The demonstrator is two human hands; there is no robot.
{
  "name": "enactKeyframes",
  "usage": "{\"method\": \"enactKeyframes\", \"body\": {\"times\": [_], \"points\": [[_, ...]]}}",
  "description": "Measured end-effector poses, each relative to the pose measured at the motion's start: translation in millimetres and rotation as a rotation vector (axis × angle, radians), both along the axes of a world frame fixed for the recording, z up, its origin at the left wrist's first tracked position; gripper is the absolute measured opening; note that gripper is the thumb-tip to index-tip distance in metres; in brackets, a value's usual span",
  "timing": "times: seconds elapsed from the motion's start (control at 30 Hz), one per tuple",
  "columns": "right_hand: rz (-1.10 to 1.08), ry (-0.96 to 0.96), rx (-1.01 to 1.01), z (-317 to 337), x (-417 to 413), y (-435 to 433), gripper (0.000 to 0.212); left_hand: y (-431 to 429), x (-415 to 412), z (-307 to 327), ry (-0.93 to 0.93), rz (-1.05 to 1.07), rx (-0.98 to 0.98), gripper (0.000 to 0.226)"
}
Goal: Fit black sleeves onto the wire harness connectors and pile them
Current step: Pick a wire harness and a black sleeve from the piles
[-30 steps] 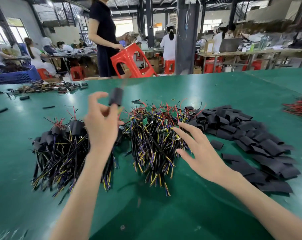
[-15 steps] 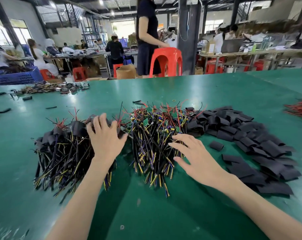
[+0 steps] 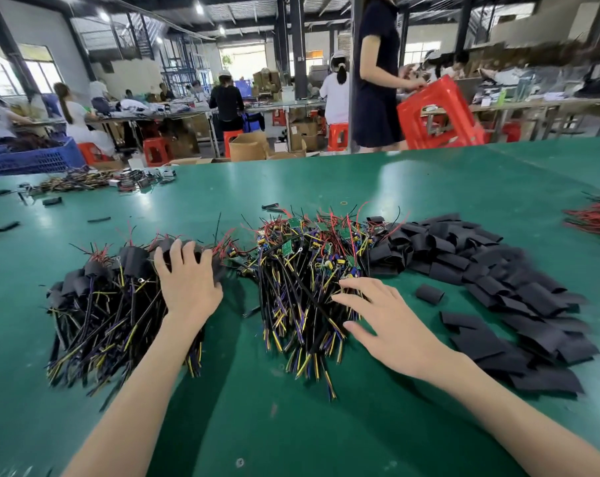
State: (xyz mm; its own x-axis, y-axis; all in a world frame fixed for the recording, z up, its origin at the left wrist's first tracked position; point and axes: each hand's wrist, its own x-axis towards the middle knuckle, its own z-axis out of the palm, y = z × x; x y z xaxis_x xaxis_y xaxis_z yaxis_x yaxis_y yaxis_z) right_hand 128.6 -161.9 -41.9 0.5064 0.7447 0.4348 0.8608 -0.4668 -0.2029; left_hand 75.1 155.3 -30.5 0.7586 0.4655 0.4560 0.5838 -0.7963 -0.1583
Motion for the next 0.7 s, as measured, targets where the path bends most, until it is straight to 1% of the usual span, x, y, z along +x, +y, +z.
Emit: {"method": "enactKeyframes", "body": {"times": [0.03, 0.07, 0.13, 0.17, 0.2, 0.23, 0.27, 0.3, 0.33, 0.37, 0.5, 0.6, 0.7], "points": [[-0.002, -0.003, 0.002, 1, 0, 1, 0.038, -1, 2, 3, 0.012, -0.019, -0.027, 0.064], [-0.005, -0.008, 0.005, 1, 0, 1, 0.037, -4, 5, 8, -0.015, -0.059, -0.069, 0.066], [-0.019, -0.017, 0.004, 2, 0, 2, 0.036, -13, 16, 18, -0.128, -0.176, -0.200, 0.061], [-0.029, -0.019, 0.006, 3, 1, 1, 0.036, -16, 24, 23, -0.139, -0.226, -0.282, 0.056], [-0.037, -0.017, 0.011, 4, 1, 1, 0.036, -21, 31, 27, -0.092, -0.259, -0.369, 0.049], [-0.045, -0.011, 0.017, 4, 2, 0, 0.036, -26, 37, 31, -0.002, -0.276, -0.445, 0.040], [-0.053, -0.005, 0.021, 5, 2, -1, 0.035, -31, 41, 33, 0.090, -0.282, -0.475, 0.029], [-0.062, -0.002, 0.022, 6, 3, -3, 0.035, -34, 44, 34, 0.140, -0.292, -0.467, 0.017], [-0.071, 0.000, 0.021, 6, 3, -4, 0.034, -37, 44, 35, 0.148, -0.293, -0.447, 0.015], [-0.080, 0.001, 0.019, 7, 4, -4, 0.034, -38, 45, 36, 0.133, -0.292, -0.440, 0.017], [-0.114, 0.006, 0.035, 10, 5, -5, 0.033, -39, 41, 45, -0.006, -0.305, -0.550, 0.021], [-0.166, 0.006, 0.071, 11, 5, -5, 0.032, -44, 33, 59, -0.212, -0.339, -0.606, 0.021], [-0.231, 0.036, 0.125, 13, 5, -5, 0.027, -55, 27, 73, -0.399, -0.429, -0.694, 0.017]]}}
